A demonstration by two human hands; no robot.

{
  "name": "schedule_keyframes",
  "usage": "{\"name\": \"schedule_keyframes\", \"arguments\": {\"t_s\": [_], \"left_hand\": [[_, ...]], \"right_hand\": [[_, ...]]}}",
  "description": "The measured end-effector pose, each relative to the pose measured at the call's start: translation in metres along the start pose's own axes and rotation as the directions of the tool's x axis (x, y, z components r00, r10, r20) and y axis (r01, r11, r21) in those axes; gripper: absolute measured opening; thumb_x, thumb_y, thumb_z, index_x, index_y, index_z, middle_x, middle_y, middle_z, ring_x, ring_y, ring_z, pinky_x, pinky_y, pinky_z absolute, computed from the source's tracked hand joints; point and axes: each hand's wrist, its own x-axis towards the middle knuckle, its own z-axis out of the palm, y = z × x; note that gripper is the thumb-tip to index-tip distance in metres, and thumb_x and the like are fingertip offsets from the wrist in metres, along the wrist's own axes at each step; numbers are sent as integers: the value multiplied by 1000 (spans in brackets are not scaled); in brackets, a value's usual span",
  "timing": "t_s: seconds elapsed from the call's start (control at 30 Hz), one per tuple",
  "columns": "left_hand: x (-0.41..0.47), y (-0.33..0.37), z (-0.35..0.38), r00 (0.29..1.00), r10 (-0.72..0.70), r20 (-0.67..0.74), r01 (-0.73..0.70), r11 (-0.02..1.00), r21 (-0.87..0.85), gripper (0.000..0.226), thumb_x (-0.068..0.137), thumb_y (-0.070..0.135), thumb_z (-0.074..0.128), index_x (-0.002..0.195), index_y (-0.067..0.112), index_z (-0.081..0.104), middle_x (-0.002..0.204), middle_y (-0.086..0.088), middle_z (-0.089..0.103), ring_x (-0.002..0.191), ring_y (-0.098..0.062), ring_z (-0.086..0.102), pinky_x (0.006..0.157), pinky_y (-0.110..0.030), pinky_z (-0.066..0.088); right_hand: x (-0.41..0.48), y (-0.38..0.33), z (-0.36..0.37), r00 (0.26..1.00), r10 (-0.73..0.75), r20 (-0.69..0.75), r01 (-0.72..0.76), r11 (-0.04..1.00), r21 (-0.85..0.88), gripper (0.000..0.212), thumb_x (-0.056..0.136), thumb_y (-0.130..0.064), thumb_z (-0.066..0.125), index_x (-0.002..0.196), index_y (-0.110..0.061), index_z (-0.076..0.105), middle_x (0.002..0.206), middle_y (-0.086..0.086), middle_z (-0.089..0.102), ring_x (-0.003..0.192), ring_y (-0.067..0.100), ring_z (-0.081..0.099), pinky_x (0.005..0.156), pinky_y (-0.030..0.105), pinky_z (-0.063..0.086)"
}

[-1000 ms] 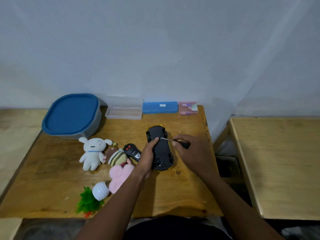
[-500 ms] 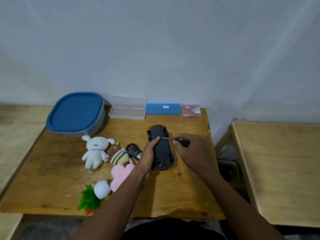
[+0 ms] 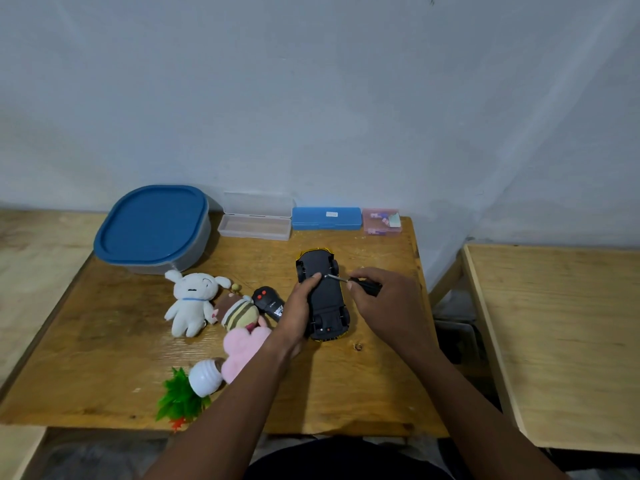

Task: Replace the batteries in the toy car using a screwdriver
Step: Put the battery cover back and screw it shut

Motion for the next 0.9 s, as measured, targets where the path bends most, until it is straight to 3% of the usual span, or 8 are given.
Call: {"name": "schedule_keyframes", "arguments": {"t_s": [0.3, 0.5, 0.7, 0.83, 0.9], "left_hand": [[-2, 0, 2, 1000, 19, -11, -19, 1000, 24, 78, 72, 66, 70, 132, 16, 60, 125, -19, 69, 112, -41, 67, 92, -56, 56], [-11, 4, 5, 992, 124, -25, -122, 990, 64, 39, 101, 42, 51, 129, 16, 58, 116, -14, 70, 96, -26, 70, 68, -33, 57], [-15, 8, 6, 967, 253, 3, -251, 956, 149, 34, 104, 30, 49, 136, 20, 54, 120, -8, 67, 102, -18, 68, 68, -24, 58], [-15, 7, 5, 957, 292, 6, -288, 941, 178, 36, 103, 33, 52, 138, 26, 53, 124, -7, 68, 107, -21, 69, 81, -36, 61], [-16, 8, 6, 956, 294, -12, -287, 941, 181, 45, 95, 42, 57, 137, 27, 54, 123, -8, 68, 108, -24, 70, 84, -40, 61]], "right_hand": [[0, 1, 0, 1000, -13, 8, 13, 999, -31, 14, 87, -20, 71, 99, -23, 78, 87, -13, 74, 74, -10, 61, 65, 0, 43], [2, -1, -4, 998, -41, 45, 45, 994, -104, 15, 88, -23, 68, 99, -23, 78, 90, -11, 75, 74, -5, 59, 64, 0, 39], [10, -3, -5, 993, -72, 94, 85, 985, -150, 16, 92, -25, 65, 97, -20, 79, 87, -8, 76, 69, -2, 58, 64, 5, 39], [15, -2, -5, 988, -72, 134, 95, 980, -174, 18, 93, -27, 62, 93, -22, 79, 78, -8, 74, 69, 5, 64, 63, 21, 49], [17, -3, -4, 986, -61, 153, 91, 977, -194, 20, 94, -28, 60, 92, -20, 79, 71, -10, 70, 63, 4, 61, 56, 17, 42]]}}
